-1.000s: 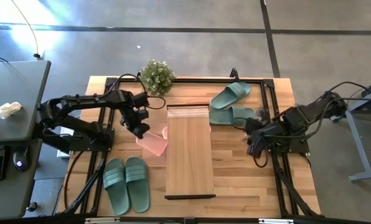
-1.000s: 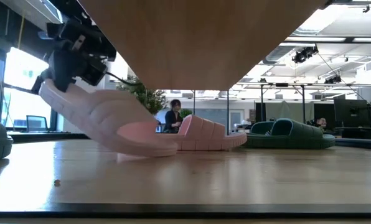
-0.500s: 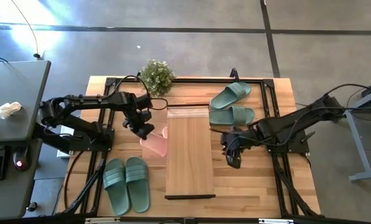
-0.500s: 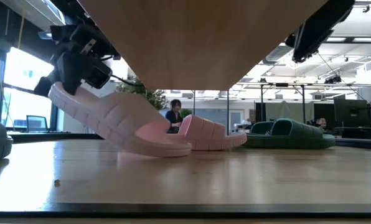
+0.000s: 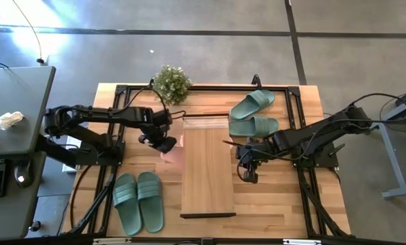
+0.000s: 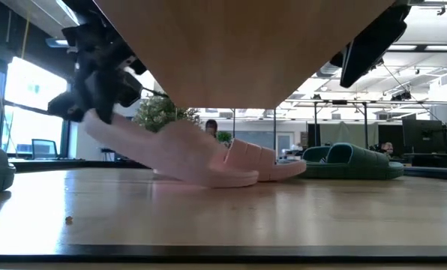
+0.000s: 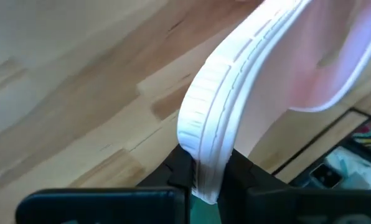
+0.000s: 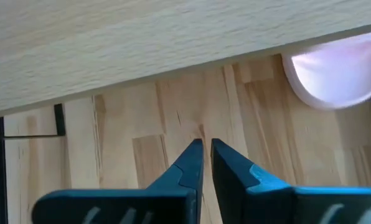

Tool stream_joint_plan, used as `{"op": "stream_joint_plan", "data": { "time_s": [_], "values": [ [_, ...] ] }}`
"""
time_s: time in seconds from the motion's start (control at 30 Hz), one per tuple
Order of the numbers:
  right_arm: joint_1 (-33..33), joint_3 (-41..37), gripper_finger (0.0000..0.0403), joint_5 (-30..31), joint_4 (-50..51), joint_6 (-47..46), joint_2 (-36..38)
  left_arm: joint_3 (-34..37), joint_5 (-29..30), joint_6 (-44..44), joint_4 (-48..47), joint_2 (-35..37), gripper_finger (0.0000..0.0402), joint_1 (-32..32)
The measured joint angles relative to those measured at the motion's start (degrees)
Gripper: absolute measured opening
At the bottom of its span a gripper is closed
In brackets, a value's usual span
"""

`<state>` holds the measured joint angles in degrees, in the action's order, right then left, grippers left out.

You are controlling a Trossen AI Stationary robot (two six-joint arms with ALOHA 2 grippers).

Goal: Pick and place slides into the shelf
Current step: Put the pink slide under the shelf aligned with the other pink slide

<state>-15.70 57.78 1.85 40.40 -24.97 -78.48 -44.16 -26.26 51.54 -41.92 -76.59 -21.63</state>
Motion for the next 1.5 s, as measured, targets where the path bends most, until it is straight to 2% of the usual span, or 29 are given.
{"op": "stream_joint_plan", "data": {
  "time_s": [0.17,0.33,0.53,0.83,1.5],
  "values": [
    [0.0,0.0,0.0023,0.4,-0.7,0.6,0.0,0.0,1.4,1.7,6.2,-3.8,0.0037,3.6],
    [0.0,0.0,0.0023,1.0,-1.4,0.5,0.0,0.0,1.7,1.6,8.4,-7.4,0.0035,5.6],
    [0.0,0.0,0.0023,1.0,-1.7,0.6,0.0,0.0,1.8,1.4,13.2,-8.8,0.0075,7.3],
    [0.0,0.0,0.0023,1.1,-1.9,1.0,0.0,0.0,5.8,0.3,18.0,-9.9,0.0115,8.2],
    [0.0,0.0,0.0023,2.1,-2.5,3.3,0.0,0.0,14.0,-18.9,17.8,-9.9,0.0202,8.2]
  ]
}}
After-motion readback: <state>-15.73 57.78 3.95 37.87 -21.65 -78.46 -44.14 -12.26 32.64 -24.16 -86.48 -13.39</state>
